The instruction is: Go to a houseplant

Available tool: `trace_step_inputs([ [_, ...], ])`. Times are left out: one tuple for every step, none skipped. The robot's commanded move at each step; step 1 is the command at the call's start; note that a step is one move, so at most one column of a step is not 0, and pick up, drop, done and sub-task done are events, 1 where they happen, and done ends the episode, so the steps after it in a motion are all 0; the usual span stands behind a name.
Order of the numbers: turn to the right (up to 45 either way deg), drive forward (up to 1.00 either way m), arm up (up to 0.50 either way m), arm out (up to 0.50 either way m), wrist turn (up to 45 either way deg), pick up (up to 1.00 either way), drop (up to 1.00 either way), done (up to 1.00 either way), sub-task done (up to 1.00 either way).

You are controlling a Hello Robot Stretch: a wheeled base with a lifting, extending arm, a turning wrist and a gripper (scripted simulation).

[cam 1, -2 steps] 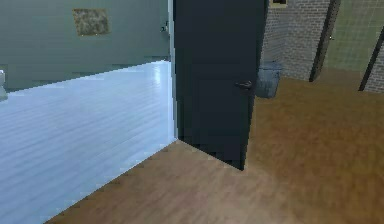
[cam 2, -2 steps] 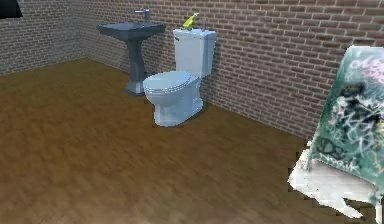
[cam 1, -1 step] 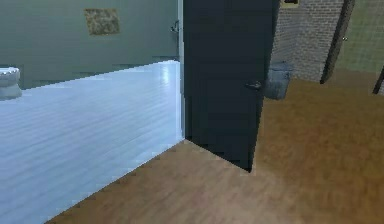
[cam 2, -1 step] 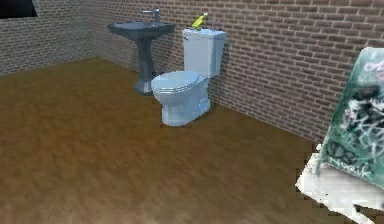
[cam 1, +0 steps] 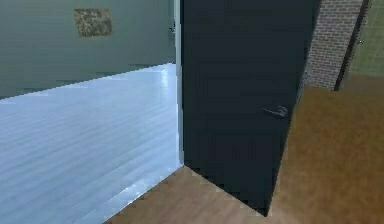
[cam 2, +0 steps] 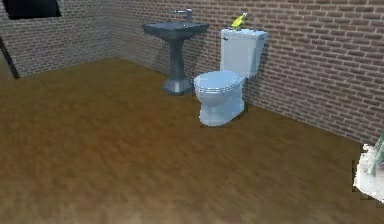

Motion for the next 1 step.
trace_step_inputs([
  [-45.0,0.0,0.0,0.0,0.0,0.0,0.0,0.0,0.0],
])
